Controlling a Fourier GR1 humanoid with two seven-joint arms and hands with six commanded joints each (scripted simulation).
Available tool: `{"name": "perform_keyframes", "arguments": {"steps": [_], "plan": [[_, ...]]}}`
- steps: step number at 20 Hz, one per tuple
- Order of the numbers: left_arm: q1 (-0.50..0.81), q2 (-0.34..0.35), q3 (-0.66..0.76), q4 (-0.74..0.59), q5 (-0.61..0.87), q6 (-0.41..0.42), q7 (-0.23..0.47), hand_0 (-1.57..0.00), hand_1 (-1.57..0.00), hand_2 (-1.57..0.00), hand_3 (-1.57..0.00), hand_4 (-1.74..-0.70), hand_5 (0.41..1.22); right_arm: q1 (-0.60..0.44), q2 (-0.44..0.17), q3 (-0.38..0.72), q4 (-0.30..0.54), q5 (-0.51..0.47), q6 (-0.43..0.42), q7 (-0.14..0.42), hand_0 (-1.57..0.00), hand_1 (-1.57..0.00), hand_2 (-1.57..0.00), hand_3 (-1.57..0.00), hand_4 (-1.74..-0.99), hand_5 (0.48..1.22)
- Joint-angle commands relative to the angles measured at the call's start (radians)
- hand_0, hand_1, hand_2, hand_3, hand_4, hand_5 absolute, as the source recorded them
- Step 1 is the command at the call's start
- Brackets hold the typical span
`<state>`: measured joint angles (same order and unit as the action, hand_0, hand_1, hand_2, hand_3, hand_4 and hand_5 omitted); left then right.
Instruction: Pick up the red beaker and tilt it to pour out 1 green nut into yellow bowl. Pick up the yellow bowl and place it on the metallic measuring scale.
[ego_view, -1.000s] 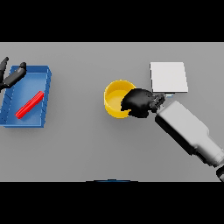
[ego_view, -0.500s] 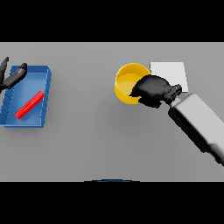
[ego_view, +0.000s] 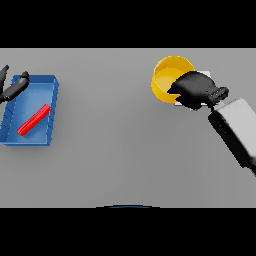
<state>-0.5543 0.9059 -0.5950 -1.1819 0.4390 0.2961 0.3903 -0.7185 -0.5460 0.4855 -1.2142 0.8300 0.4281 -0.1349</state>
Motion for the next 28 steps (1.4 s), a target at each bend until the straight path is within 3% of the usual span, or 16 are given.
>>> {"name": "perform_keyframes", "arguments": {"steps": [1,4,8,14,16,19,21,23,24,25,28], "plan": [[0.007,0.003,-0.002,-0.006,0.000,0.000,0.003,0.00,0.00,0.00,0.00,-0.73,0.724,-0.008,-0.006,-0.011,0.030,-0.002,-0.012,-0.008,-1.57,-1.57,-1.54,-1.15,-1.741,1.221],[-0.007,-0.003,-0.002,-0.009,-0.001,0.009,0.017,0.00,0.00,0.00,0.00,-0.74,0.734,-0.033,-0.017,-0.024,0.127,0.012,-0.075,-0.047,-1.57,-1.57,-1.55,-1.15,-1.741,1.221],[-0.009,0.013,-0.004,-0.007,-0.005,-0.005,0.029,0.00,0.00,0.00,0.00,-0.72,0.732,-0.060,0.001,-0.046,0.272,0.035,-0.132,-0.053,-1.57,-1.57,-1.52,-1.16,-1.741,1.221],[0.009,0.014,-0.005,-0.030,0.006,0.004,0.042,0.00,0.00,0.00,0.00,-0.72,0.712,-0.095,0.032,-0.083,0.450,0.045,-0.184,-0.078,-1.57,-1.57,-1.44,-1.32,-1.741,1.221],[0.003,0.011,-0.006,-0.016,0.001,-0.004,0.033,0.00,0.00,0.00,0.00,-0.72,0.710,-0.100,0.032,-0.094,0.488,0.041,-0.190,-0.114,-1.57,-1.57,-1.42,-1.35,-1.741,1.221],[0.000,0.011,-0.002,-0.018,0.002,0.002,0.035,0.00,0.00,0.00,0.00,-0.73,0.713,-0.107,0.056,-0.110,0.523,0.031,-0.170,-0.100,-1.53,-1.57,-1.38,-1.44,-1.741,1.221],[0.001,0.009,-0.007,-0.016,-0.002,0.001,0.035,0.00,0.00,0.00,0.00,-0.73,0.712,-0.109,0.063,-0.114,0.537,0.035,-0.166,-0.100,-1.42,-1.57,-1.36,-1.49,-1.741,1.221],[-0.008,0.013,-0.007,-0.015,-0.002,0.000,0.055,0.00,0.00,0.00,0.00,-0.73,0.715,-0.120,0.066,-0.119,0.556,0.041,-0.161,-0.100,-1.40,-1.57,-1.39,-1.36,-1.741,1.221],[-0.004,0.011,-0.003,-0.012,0.002,-0.001,0.043,0.00,0.00,0.00,0.00,-0.73,0.717,-0.119,0.067,-0.126,0.556,0.039,-0.155,-0.096,-1.33,-1.46,-1.42,-1.20,-1.741,1.221],[-0.004,0.004,-0.005,-0.006,0.002,-0.002,0.038,0.00,0.00,0.00,0.00,-0.73,0.720,-0.124,0.064,-0.136,0.561,0.031,-0.143,-0.112,-1.13,-1.32,-1.33,-1.06,-1.701,1.221],[-0.004,0.005,0.001,-0.002,0.009,-0.013,0.026,0.00,0.00,0.00,0.00,-0.73,0.729,-0.116,0.070,-0.143,0.569,0.022,-0.133,-0.100,-0.58,-0.83,-0.91,-0.74,-1.588,1.016]]}}
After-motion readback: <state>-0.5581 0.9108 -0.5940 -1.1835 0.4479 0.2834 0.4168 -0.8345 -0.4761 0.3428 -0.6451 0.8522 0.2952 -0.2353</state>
